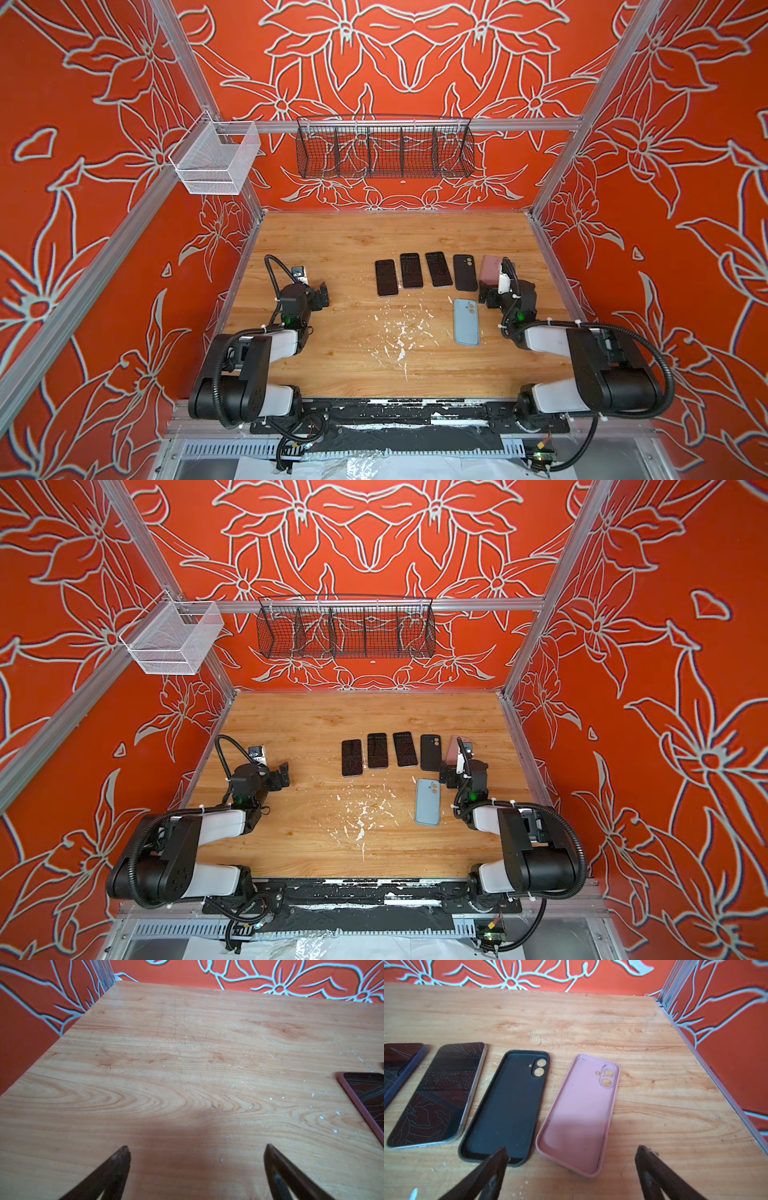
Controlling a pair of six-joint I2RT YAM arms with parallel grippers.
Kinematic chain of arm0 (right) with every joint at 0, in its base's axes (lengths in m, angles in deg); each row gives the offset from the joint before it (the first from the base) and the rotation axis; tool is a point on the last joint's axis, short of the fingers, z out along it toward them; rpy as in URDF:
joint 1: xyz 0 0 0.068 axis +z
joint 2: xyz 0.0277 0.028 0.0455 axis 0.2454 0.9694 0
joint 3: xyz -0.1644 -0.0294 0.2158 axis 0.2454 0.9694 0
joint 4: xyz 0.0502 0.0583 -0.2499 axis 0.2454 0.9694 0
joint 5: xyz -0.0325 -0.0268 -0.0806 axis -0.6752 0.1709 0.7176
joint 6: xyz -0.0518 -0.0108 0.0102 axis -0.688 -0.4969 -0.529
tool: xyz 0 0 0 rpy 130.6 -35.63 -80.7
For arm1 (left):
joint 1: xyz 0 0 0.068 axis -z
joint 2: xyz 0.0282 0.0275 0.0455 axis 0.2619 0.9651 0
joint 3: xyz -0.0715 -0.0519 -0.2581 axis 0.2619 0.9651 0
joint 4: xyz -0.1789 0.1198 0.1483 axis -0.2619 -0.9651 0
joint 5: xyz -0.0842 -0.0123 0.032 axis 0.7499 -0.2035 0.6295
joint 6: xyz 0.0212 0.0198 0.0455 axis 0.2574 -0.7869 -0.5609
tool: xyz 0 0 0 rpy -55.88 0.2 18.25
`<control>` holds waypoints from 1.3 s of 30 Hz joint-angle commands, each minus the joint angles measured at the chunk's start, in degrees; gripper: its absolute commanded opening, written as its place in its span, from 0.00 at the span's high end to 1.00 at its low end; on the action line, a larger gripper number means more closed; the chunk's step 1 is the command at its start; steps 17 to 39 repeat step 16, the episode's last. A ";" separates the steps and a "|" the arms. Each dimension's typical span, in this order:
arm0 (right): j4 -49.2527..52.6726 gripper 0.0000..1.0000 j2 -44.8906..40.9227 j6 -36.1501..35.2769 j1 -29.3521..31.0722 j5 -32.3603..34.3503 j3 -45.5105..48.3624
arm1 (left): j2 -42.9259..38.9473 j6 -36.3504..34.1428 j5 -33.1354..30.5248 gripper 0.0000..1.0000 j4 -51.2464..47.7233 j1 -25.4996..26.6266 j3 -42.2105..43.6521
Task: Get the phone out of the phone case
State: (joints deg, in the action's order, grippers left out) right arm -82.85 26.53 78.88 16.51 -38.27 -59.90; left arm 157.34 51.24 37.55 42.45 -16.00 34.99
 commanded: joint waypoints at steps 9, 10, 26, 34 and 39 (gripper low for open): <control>-1.50 0.02 -0.49 -1.46 -0.24 -0.20 -0.19 | 0.74 0.00 1.58 0.03 1.01 -0.33 -1.13; -1.64 0.02 -0.32 -1.42 -0.28 -0.08 -0.26 | 0.81 0.00 1.58 0.03 0.87 -0.41 -1.27; -1.54 0.02 -0.38 -1.29 -0.35 0.24 -0.29 | 0.43 -0.17 1.67 0.03 1.59 -0.40 -0.72; -1.54 0.02 -0.38 -1.29 -0.35 0.24 -0.29 | 0.43 -0.17 1.67 0.03 1.59 -0.40 -0.72; -1.54 0.02 -0.38 -1.29 -0.35 0.24 -0.29 | 0.43 -0.17 1.67 0.03 1.59 -0.40 -0.72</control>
